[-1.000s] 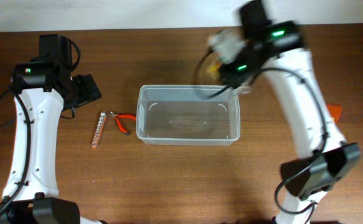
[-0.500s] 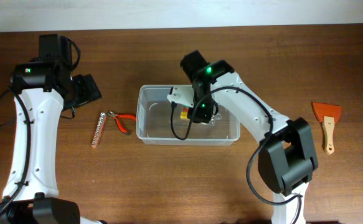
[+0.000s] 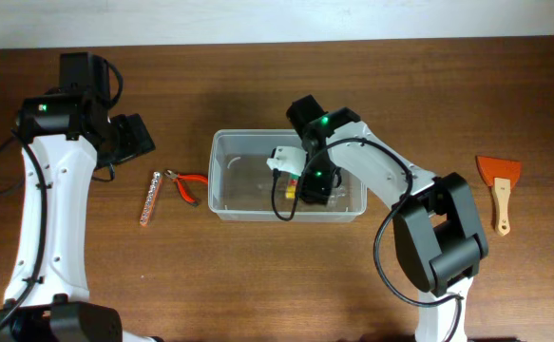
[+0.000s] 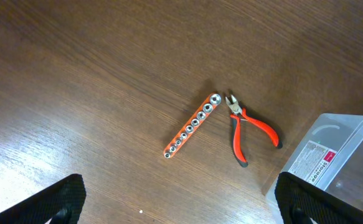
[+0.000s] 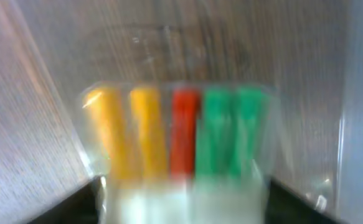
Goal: Pack container
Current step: 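Carry the marker pack into the container and release it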
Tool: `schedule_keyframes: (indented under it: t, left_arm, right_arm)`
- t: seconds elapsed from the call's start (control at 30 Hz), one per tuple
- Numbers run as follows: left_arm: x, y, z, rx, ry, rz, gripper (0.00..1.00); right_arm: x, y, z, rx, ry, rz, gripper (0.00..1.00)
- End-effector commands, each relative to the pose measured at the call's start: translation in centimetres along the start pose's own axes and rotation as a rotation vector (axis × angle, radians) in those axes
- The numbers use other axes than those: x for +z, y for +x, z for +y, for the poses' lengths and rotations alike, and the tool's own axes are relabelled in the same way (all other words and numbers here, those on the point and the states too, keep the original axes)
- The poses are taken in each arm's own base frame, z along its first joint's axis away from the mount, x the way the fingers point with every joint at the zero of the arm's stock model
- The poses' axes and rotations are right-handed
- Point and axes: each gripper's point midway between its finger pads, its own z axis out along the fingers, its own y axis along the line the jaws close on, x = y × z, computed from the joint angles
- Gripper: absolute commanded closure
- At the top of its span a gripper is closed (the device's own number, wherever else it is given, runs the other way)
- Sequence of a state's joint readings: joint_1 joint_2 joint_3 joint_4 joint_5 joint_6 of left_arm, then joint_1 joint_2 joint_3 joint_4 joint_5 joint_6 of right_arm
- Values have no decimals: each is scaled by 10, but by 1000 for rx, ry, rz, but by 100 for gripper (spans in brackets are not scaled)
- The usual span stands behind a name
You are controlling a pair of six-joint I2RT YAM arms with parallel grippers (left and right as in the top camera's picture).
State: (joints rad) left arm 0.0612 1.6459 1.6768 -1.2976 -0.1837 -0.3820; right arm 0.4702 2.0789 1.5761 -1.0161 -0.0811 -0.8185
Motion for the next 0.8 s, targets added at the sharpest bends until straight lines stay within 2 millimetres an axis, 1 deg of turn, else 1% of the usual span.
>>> schedule_keyframes:
  t: [0.0, 0.03, 0.1, 0.17, 0.2, 0.27, 0.3, 0.33, 0.37, 0.4, 0.43, 0.47, 0.5, 0.53, 0.57, 0.6, 0.67, 0.77]
  left_arm:
    - [1, 3, -1, 19, 1, 11, 1]
    - [1, 3, -1, 19, 1, 11, 1]
    - [1, 3, -1, 19, 1, 10, 1]
    - [1, 3, -1, 19, 1, 10, 1]
    - [1, 2, -1, 19, 1, 9, 1]
    - [1, 2, -1, 19, 1, 8, 1]
    - [1, 2, -1, 18, 2, 7, 1]
    - [1, 1, -1, 18, 2, 6, 1]
    - [1, 2, -1, 18, 2, 6, 1]
    - [1, 2, -1, 18, 2, 7, 1]
    - [1, 2, -1, 19, 2, 7, 1]
    - [1, 2, -1, 18, 2, 7, 1]
    - [1, 2, -1, 18, 2, 6, 1]
    - [1, 1, -1, 18, 2, 6, 1]
    - [1, 1, -1, 18, 2, 6, 1]
    - [1, 1, -1, 18, 2, 6, 1]
    - [1, 1, -1, 18, 3, 3, 1]
    - [1, -1, -2, 17, 6, -3, 1]
  right_arm:
    - [-7, -3, -2, 10, 3, -29, 1]
    - [-11, -6, -4, 29, 12, -36, 1]
    - [-24, -12, -13, 87, 49, -59, 1]
    - [-51, -19, -24, 143, 107, -82, 1]
    - [-84, -20, -40, 193, 196, -87, 1]
    - [-131, -13, -64, 301, 336, -101, 1]
    - [-155, -7, -76, 369, 402, -117, 1]
    - [-184, 5, -91, 470, 484, -139, 1]
    - [-223, 28, -107, 625, 583, -176, 1]
    - [-249, 48, -114, 731, 629, -203, 1]
    - [-269, 69, -118, 830, 659, -226, 1]
    - [-288, 95, -121, 939, 679, -246, 1]
    - [-302, 121, -122, 1044, 694, -257, 2]
    - [-316, 165, -120, 1197, 709, -247, 1]
    - [-320, 196, -117, 1295, 709, -225, 1]
    - [-319, 223, -114, 1373, 695, -199, 1]
    - [-311, 266, -105, 1489, 623, -165, 1]
    - [-290, 318, -93, 1640, 520, -109, 1]
